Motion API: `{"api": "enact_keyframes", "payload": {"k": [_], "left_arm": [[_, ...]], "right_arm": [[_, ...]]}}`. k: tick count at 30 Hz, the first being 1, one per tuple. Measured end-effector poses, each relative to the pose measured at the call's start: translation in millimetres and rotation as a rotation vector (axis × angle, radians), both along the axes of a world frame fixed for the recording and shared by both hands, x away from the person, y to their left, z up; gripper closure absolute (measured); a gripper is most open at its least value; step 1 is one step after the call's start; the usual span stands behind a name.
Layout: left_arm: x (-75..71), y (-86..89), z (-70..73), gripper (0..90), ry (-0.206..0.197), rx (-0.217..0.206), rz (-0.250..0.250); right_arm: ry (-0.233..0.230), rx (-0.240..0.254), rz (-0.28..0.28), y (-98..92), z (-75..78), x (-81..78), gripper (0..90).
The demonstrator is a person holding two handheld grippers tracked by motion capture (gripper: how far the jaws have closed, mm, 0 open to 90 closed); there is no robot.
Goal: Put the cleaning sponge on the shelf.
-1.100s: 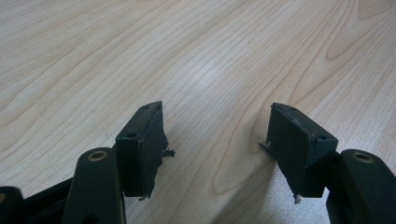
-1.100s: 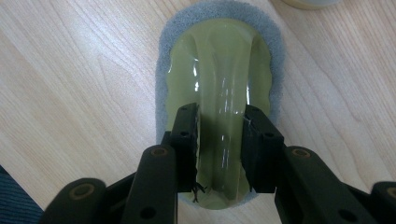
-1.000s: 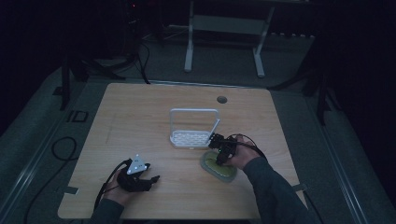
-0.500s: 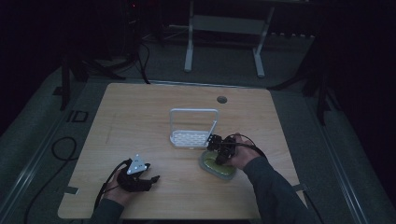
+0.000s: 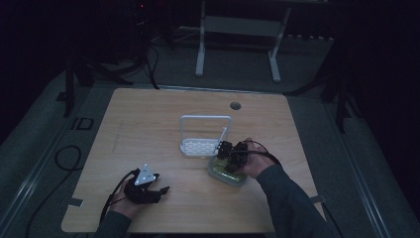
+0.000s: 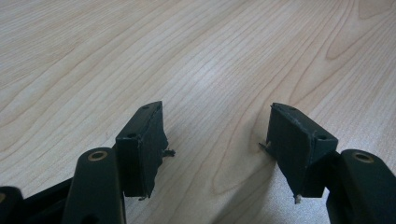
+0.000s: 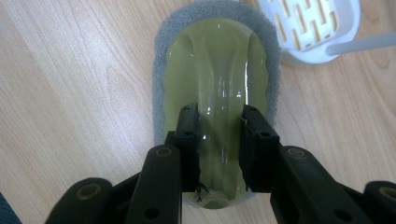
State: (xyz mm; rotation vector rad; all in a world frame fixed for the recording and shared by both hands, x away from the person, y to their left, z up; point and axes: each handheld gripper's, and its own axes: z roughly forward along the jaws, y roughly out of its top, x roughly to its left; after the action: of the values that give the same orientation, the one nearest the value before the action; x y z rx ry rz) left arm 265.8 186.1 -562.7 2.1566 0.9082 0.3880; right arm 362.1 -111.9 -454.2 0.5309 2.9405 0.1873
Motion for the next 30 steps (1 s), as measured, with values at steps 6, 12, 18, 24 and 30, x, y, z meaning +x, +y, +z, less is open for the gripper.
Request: {"api": "enact_keyframes", "payload": {"k": [6,12,18,24,30], "left_arm": [[0.0,0.0,0.0,37.2,-0.001,0.000,0.000],[0.0,0.0,0.0,37.2,-0.001,0.000,0.001],[0.0,-0.1,-0.1,37.2,-0.001,-0.002,0.001],[0.0,-0.1,-0.1,37.2,-0.001,-0.002,0.001],[0.0,-0.1,-0.1,37.2,-0.002,-0.002,0.002]], "right_arm": [[-0.042,0.002,0.033,2.7,5.2,-1.4,71.3],[-0.074,0.002,0.060,6.0,9.6,-2.5,71.4],[-0.103,0.004,0.087,8.7,12.2,-3.0,71.4],[-0.128,0.012,0.113,12.0,17.3,-3.2,71.4],[-0.160,0.018,0.124,14.2,20.9,-2.3,71.5]]}}
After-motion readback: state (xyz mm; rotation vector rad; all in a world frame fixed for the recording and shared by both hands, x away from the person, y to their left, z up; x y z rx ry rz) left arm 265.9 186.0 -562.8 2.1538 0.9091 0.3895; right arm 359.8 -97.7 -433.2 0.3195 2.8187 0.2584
